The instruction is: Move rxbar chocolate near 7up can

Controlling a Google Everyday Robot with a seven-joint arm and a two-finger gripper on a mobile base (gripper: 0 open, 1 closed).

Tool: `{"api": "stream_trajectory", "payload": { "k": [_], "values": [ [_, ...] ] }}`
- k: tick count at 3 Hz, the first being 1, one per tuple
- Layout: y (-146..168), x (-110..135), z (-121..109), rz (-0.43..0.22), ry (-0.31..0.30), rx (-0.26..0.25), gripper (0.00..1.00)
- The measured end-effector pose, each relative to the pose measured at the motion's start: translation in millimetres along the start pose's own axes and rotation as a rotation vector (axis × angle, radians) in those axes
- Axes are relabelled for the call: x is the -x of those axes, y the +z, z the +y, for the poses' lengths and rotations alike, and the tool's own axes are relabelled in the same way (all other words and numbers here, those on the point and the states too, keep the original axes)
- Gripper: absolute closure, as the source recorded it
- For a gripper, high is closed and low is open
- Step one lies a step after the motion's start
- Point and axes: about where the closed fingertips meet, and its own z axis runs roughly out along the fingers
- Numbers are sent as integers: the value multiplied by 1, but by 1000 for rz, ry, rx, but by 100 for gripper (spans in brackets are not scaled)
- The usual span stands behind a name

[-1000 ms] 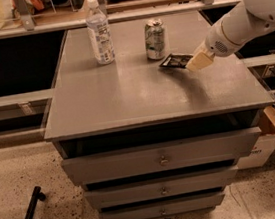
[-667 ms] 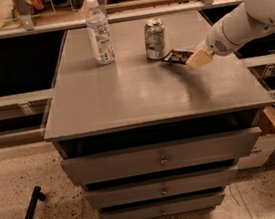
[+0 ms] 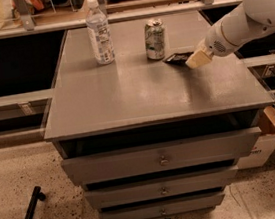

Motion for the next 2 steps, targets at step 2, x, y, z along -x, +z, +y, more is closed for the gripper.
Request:
{"api": "stream_trajectory", "payload": {
  "k": [2],
  "values": [
    [2, 0, 1, 1, -1, 4, 0]
  ]
}}
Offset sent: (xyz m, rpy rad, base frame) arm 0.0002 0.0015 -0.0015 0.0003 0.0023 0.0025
